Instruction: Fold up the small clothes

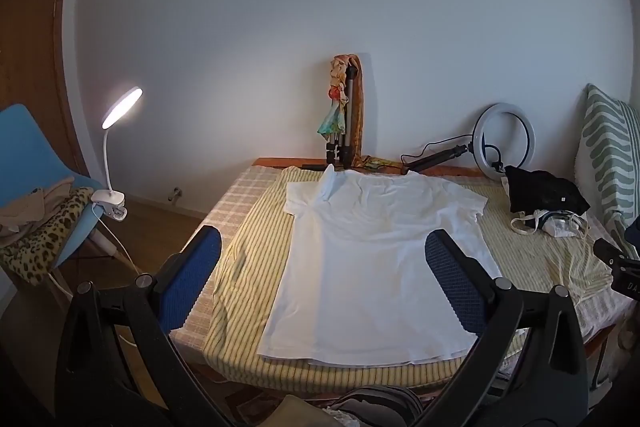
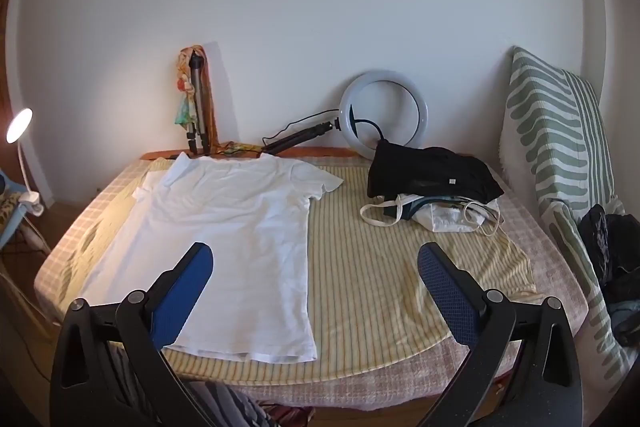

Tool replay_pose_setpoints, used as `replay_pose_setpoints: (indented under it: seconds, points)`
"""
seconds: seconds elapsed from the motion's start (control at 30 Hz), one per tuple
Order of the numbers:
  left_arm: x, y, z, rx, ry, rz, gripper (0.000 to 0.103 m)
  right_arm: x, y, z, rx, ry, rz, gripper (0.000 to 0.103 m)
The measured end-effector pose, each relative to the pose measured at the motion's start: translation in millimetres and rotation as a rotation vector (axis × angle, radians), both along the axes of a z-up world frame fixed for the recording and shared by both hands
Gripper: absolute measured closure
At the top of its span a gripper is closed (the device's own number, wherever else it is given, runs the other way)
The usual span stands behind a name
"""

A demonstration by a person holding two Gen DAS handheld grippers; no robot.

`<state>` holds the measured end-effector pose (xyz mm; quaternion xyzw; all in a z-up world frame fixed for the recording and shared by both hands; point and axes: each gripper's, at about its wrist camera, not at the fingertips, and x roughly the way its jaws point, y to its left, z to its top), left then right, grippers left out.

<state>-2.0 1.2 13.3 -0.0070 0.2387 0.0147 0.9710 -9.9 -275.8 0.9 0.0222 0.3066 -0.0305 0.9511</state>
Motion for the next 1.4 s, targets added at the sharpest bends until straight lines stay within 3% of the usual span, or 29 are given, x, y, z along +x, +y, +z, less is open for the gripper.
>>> replay_pose_setpoints:
  seconds: [1.4]
  points:
    - [-0.4,-4.8,4.3,-0.002,-0.018,-0.002,0.0,-0.2,1.1,-4.5,0.016,0.015,0.011,0.001]
